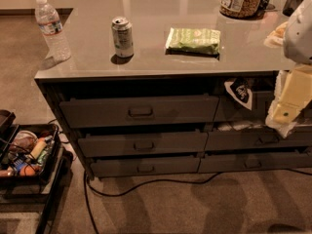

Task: Open middle drawer

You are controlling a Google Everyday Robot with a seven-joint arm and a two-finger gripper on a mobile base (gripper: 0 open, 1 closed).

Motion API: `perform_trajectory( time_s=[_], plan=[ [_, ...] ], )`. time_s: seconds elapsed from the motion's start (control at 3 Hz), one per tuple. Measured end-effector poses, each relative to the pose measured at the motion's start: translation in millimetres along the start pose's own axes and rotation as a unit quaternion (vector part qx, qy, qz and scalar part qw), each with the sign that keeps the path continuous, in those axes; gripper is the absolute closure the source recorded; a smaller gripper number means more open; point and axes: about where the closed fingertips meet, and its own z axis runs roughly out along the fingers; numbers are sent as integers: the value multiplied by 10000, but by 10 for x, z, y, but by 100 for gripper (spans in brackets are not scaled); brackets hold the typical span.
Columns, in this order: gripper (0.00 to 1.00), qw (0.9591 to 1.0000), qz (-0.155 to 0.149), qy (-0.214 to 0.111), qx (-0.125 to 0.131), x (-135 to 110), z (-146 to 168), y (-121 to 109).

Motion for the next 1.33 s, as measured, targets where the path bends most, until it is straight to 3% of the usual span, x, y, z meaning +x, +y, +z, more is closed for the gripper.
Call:
perform_trajectory(
  time_s=[0.33, 0.67, 1.0, 1.33],
  plan=[
    [0, 10000, 0, -1, 0, 0, 0, 0],
    [0, 9987, -11, -511, 31, -19, 104, -33],
    [0, 9891, -3, -1470, 106, 107, 501, -64],
    [0, 9662, -175, -2543, 389, -6, 616, -173]
  ],
)
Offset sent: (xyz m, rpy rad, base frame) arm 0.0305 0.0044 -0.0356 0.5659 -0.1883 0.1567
